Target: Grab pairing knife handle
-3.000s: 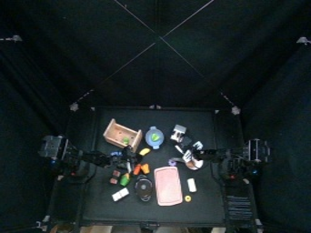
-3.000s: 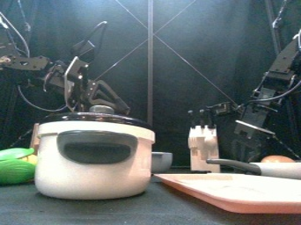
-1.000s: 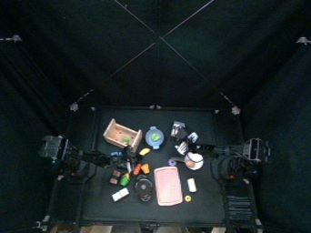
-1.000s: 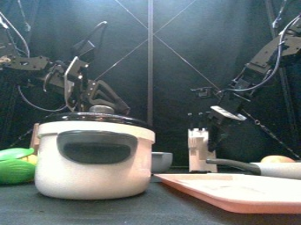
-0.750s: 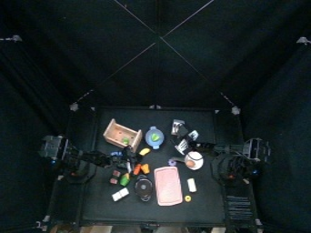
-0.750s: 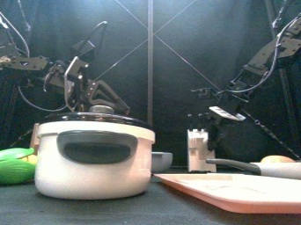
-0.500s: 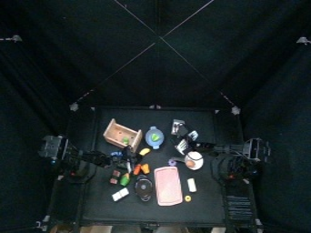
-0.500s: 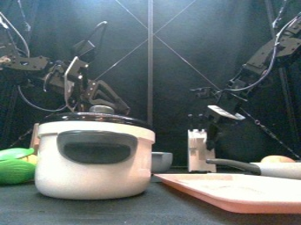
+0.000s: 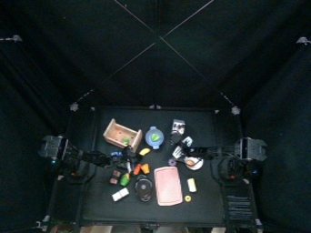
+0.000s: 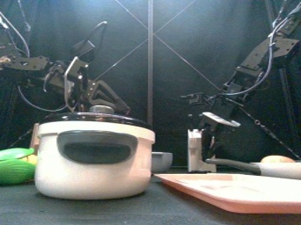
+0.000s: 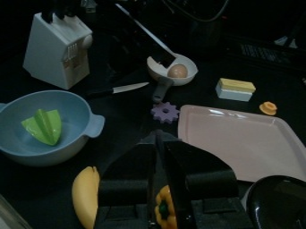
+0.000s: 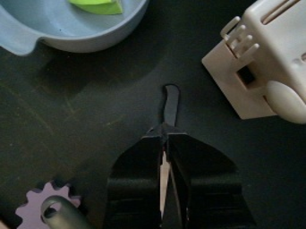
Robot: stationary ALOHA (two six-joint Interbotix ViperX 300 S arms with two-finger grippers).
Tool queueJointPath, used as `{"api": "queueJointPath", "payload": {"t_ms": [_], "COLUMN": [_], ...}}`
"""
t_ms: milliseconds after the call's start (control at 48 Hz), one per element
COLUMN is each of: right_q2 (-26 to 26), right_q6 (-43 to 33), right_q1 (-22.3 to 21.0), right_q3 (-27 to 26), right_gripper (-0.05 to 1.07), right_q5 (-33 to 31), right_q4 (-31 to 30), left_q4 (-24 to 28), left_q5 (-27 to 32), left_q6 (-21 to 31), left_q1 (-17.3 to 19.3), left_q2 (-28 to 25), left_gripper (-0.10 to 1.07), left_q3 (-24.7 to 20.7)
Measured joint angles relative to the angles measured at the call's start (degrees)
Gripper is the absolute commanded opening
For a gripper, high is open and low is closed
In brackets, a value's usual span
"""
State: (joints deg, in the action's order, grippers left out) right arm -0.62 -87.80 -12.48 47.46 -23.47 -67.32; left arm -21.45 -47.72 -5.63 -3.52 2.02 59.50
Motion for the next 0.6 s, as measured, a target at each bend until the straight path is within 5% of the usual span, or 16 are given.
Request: {"api": "queueJointPath", "payload": {"t_ms": [604], "right_q2": [3.6], "right_q6": [0.0], "right_q1": [-1.5], "right_q3": [-1.3], "right_gripper": [0.69], "right_q5": [-0.3], "right_q4": [0.1], "left_q4": [-1.0], "left_q5": [0.0], "left_q6": [0.1], "left_q1": [0.0], "left_q2": [0.0], "left_gripper": [0.53], "left_q3": [0.6]}}
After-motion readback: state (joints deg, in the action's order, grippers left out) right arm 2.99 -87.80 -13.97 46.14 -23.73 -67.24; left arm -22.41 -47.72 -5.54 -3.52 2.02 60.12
